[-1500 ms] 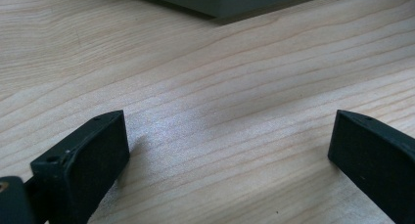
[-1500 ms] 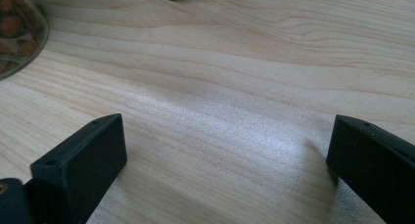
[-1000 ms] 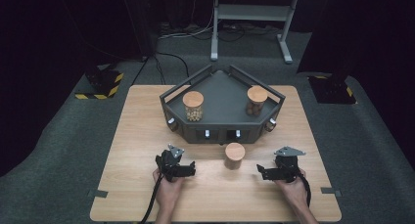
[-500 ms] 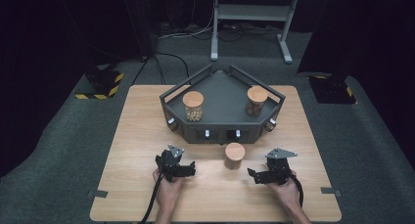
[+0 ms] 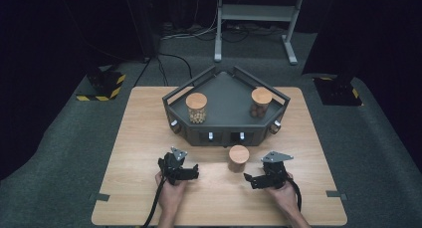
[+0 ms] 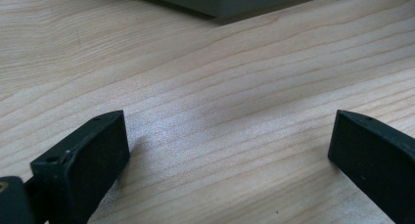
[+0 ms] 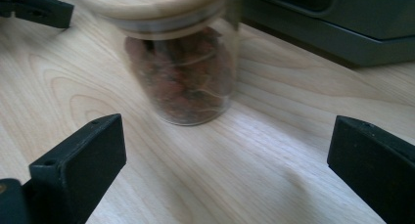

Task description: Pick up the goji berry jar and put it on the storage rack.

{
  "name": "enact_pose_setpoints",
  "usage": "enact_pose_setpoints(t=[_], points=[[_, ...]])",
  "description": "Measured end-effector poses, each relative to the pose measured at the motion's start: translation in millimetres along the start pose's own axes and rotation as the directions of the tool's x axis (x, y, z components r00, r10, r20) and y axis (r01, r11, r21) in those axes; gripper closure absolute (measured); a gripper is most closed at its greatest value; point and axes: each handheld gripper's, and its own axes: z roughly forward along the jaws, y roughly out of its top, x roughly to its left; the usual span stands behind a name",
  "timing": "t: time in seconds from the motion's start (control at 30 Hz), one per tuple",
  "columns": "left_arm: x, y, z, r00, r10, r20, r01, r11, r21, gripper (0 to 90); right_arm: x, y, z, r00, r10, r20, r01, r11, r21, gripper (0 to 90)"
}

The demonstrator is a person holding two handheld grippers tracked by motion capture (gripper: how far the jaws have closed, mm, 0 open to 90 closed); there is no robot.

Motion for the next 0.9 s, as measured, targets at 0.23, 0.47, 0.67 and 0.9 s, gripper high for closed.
enact_pose_setpoints(t=[0.23, 0.47, 0.67, 0.9], points=[[0.0, 0.0, 0.0, 1.0, 0.0, 0.0, 0.0, 1.0, 0.0, 1.6, 6.6, 5.6, 8.2, 0.9997, -0.011, -0.022, 0.011, 0.9999, -0.001, 0.6], [0.0, 0.0, 0.0, 1.0, 0.0, 0.0, 0.0, 1.0, 0.0, 1.5, 15.2, 9.4, 16.0, 0.9997, -0.014, -0.021, 0.014, 0.9999, -0.003, 1.6], [0.0, -0.1, 0.0, 1.0, 0.0, 0.0, 0.0, 1.0, 0.0, 1.5, 20.5, 12.4, 22.6, 0.9999, -0.002, -0.012, 0.002, 1.0, -0.002, 2.4], [0.0, -0.1, 0.0, 1.0, 0.0, 0.0, 0.0, 1.0, 0.0, 1.6, 26.2, 18.8, 29.1, 0.9999, 0.009, 0.013, -0.009, 1.0, -0.003, 4.2]])
